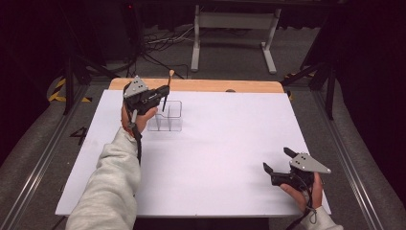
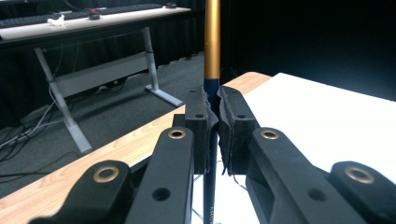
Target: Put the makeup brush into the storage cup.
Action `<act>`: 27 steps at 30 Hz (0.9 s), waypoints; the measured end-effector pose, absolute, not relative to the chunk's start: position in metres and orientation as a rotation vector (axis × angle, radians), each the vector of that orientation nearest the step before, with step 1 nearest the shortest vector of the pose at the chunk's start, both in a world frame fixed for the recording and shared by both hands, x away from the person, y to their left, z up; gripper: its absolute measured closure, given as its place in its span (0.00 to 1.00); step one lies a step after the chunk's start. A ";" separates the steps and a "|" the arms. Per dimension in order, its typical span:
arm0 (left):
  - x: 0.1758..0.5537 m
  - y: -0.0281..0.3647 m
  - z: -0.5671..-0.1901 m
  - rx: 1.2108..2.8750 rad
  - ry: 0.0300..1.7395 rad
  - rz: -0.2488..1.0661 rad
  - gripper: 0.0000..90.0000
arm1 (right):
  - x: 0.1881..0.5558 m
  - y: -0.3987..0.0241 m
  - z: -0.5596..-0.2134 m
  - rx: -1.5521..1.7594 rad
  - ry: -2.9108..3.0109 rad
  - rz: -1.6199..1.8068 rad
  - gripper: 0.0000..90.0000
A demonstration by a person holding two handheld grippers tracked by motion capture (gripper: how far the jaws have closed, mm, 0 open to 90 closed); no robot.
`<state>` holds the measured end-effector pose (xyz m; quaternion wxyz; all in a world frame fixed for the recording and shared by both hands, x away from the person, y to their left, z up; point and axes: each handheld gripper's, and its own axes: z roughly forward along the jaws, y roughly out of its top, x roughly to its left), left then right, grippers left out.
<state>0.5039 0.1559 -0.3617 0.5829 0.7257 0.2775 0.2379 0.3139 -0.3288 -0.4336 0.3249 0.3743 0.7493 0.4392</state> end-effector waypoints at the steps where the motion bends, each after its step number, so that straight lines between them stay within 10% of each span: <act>1: 0.505 0.155 -0.363 1.701 0.654 0.558 0.92 | 0.314 -0.329 -0.433 0.981 1.965 1.151 0.09; 27: 0.494 0.152 -0.397 1.764 0.658 0.515 0.92 | 0.313 -0.327 -0.433 0.969 1.972 1.146 0.09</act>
